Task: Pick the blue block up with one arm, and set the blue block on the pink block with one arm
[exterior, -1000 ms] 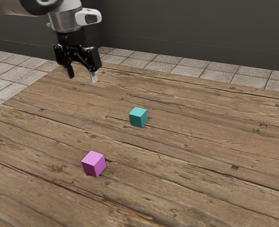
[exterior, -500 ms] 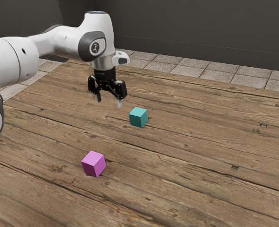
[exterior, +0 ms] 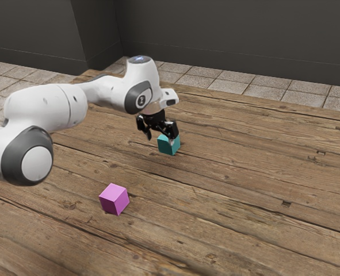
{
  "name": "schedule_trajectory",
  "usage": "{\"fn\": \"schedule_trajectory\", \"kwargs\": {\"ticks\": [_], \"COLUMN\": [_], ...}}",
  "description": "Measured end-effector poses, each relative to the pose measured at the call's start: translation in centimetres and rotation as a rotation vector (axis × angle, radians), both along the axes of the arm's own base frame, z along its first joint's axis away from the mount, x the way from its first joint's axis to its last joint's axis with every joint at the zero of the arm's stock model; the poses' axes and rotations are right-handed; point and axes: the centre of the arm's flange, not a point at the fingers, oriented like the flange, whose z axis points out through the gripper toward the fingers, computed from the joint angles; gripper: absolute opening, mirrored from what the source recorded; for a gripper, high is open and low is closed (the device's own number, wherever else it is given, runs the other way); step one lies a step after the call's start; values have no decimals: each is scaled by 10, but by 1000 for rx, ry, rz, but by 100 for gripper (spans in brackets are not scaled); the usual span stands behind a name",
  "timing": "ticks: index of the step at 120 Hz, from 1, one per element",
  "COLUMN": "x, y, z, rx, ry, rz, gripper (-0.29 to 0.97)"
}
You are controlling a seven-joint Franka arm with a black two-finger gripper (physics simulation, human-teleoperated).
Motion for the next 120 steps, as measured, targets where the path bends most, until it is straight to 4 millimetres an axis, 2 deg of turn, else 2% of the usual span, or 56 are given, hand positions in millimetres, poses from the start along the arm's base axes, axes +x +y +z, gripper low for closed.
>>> {"fn": "schedule_trajectory", "kwargs": {"ticks": [10, 19, 43, 58, 74, 105, 120], "x": [6, 18, 34, 37, 35, 38, 38], "y": [0, 7, 17, 14, 12, 21, 21], "z": [-12, -16, -29, -37, -58, -56, -55], "rx": [6, 11, 11, 1, -6, 0, -1], "ry": [-23, -69, -159, -197, -206, -252, -260], "rz": [-14, -12, -15, -29, -43, -66, -77], "gripper": [68, 68, 68, 68, 68, 61, 53]}}
